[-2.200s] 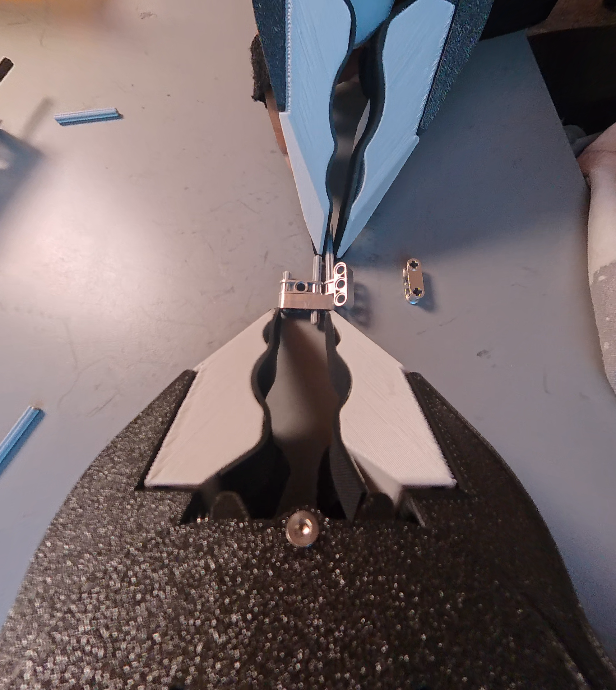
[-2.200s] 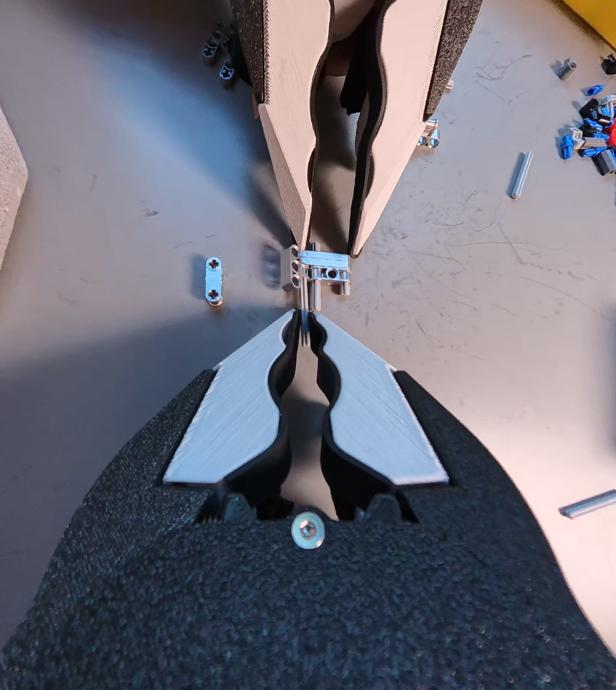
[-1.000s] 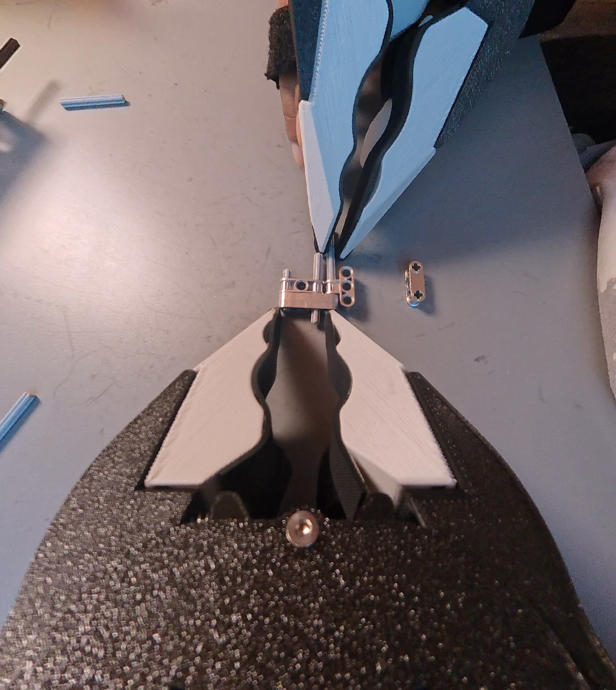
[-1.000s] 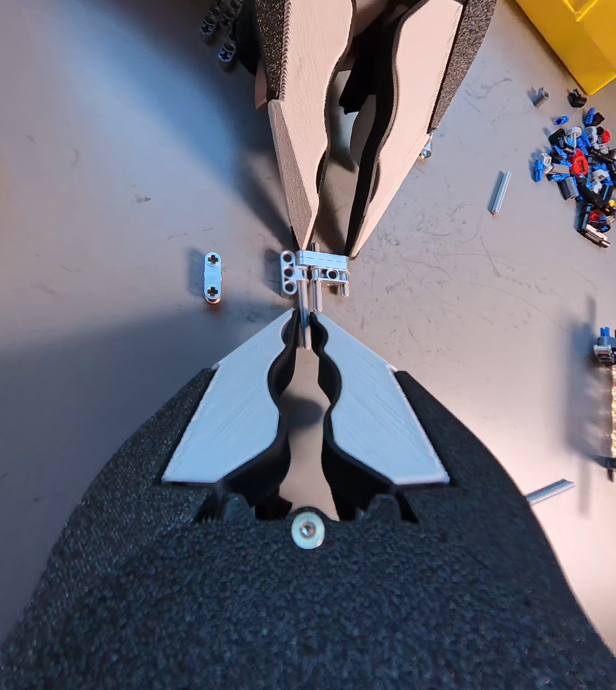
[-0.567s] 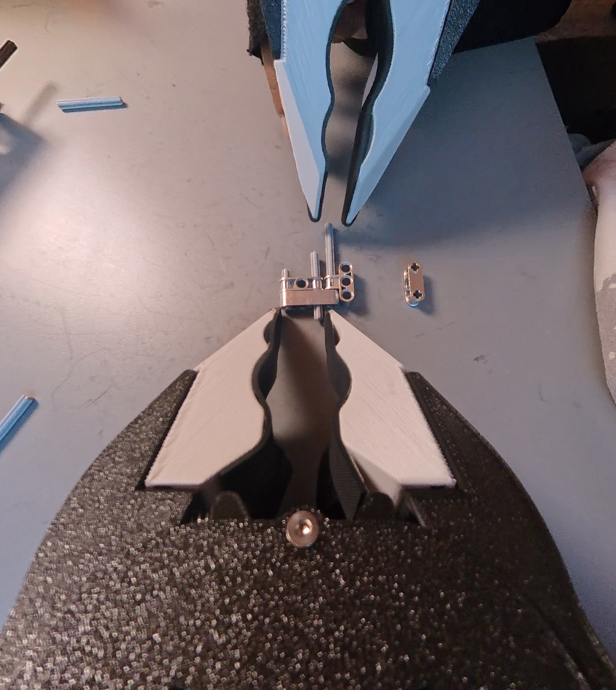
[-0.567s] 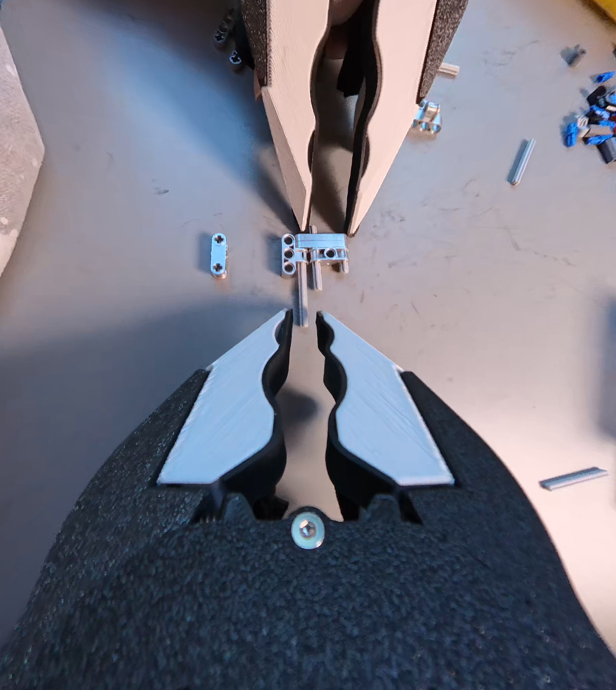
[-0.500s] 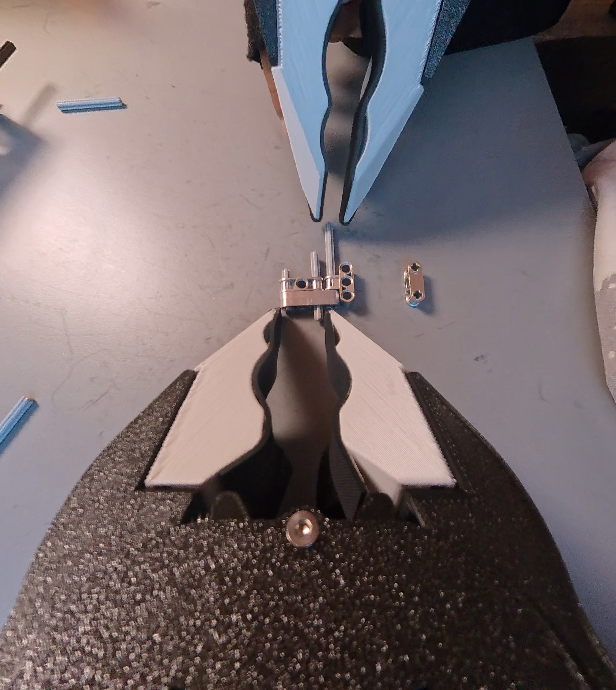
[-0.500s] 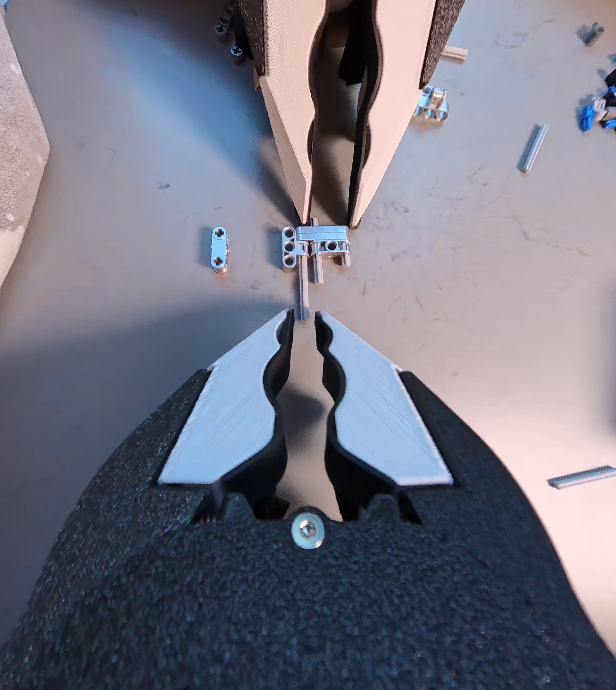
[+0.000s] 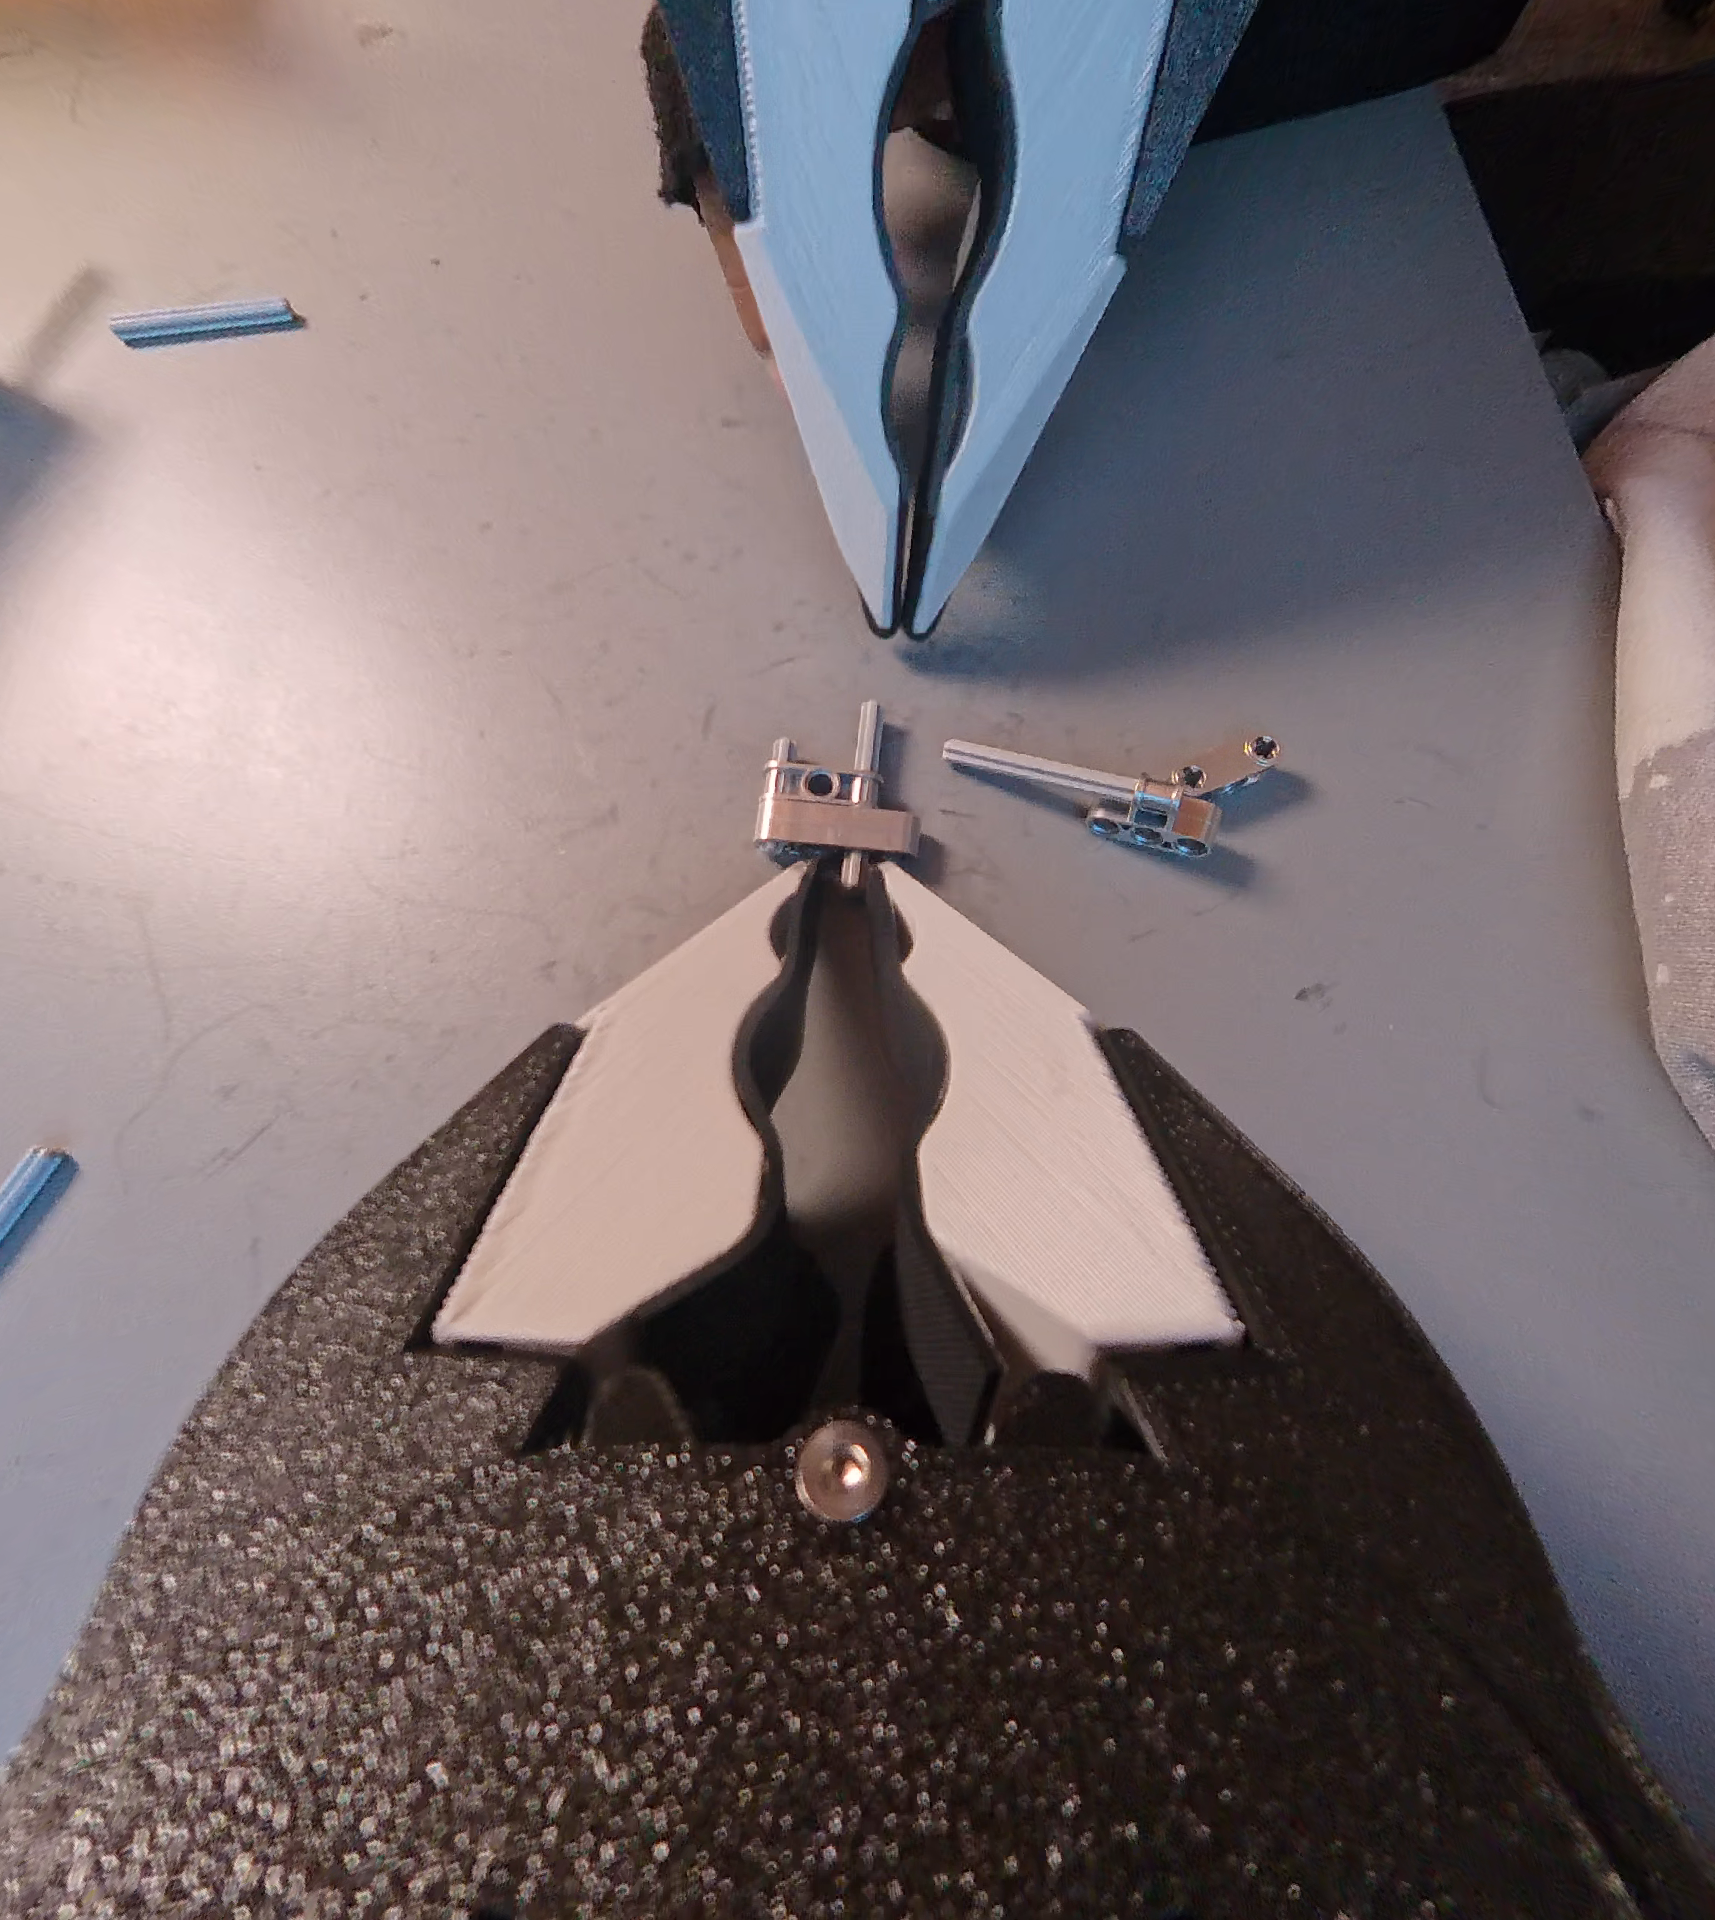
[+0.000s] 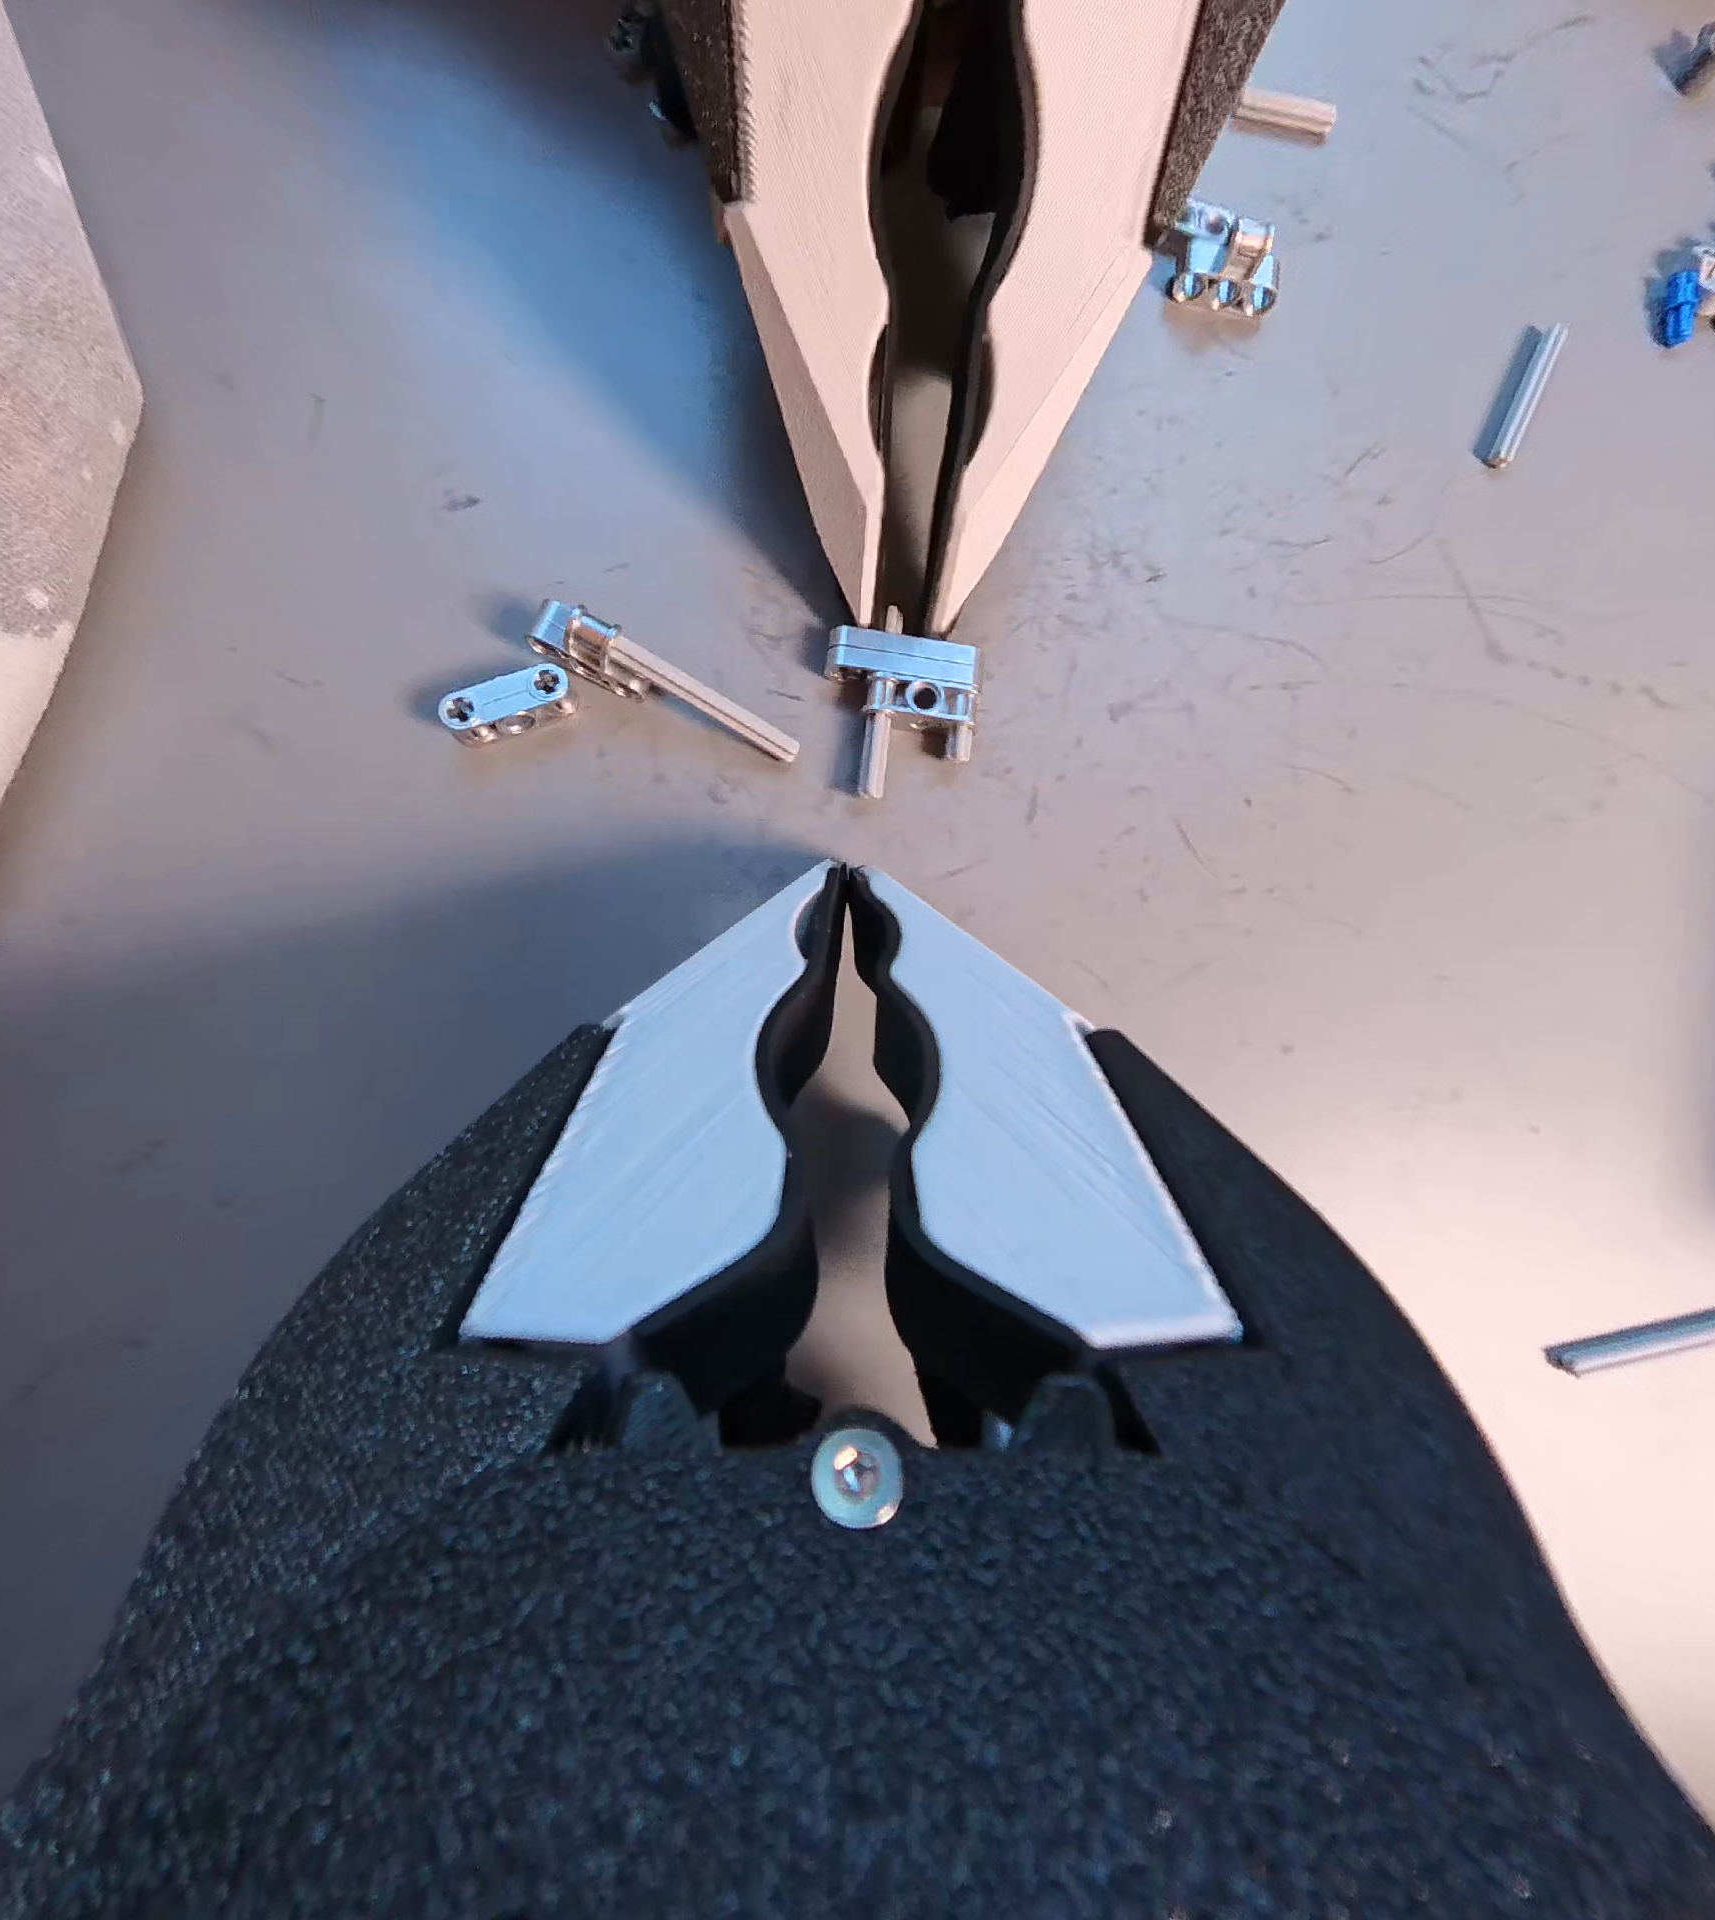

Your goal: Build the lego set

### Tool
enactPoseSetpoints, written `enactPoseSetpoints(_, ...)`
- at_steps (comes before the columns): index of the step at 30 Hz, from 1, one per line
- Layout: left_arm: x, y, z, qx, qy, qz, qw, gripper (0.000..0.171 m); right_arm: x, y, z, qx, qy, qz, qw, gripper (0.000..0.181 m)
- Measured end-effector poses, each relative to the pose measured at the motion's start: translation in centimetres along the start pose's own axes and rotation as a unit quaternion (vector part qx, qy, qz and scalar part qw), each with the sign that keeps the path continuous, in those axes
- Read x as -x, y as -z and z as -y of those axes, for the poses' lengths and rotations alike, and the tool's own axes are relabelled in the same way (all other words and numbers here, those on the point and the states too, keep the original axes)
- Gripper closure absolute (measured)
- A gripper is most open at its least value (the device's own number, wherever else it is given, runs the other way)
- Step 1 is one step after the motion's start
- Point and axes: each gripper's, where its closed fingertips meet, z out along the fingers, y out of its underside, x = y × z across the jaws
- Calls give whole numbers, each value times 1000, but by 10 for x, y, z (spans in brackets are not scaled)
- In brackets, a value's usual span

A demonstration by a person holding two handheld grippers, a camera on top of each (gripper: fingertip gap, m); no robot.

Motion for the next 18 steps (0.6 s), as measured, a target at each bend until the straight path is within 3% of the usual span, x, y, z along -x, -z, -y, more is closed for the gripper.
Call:
enactPoseSetpoints(4,0,0,0,0,-1,0,1000,164,11,7,16,-49,33,20,998,176)
enactPoseSetpoints(11,0,1,-1,2,-4,3,1000,165,23,-14,24,-15,129,76,989,172)
enactPoseSetpoints(18,6,15,1,-15,10,10,1000,160,25,-19,24,5,142,100,985,172)
